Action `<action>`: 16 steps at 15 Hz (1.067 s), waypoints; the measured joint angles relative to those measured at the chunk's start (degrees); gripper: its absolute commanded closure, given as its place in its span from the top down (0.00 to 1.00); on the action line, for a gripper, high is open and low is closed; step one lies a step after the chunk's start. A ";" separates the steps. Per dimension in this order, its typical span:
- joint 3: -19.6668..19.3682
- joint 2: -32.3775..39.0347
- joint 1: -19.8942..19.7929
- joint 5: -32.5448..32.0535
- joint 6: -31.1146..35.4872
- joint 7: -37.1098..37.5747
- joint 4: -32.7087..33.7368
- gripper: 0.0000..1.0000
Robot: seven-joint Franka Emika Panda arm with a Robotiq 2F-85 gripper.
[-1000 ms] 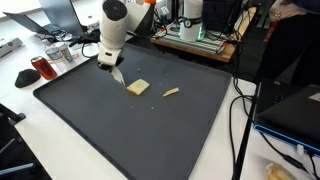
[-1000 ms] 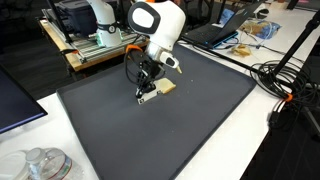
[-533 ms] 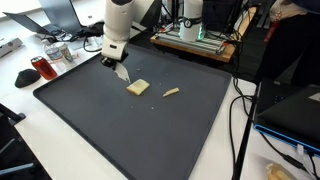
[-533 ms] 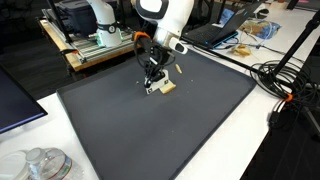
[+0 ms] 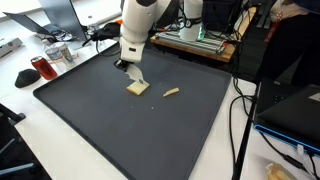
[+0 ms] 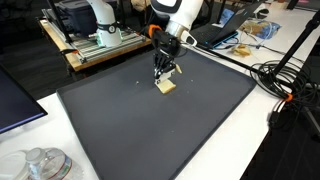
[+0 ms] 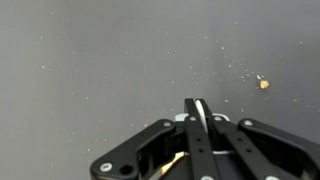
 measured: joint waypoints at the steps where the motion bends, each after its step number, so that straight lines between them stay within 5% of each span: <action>1: 0.29 -0.03 0.45 0.00 -0.35 0.07 -0.06 0.01; 7: 3.58 -3.36 1.02 4.71 -0.41 -0.62 -0.56 0.01; 16: 5.69 -6.84 0.67 25.35 -0.07 -7.01 -0.71 0.01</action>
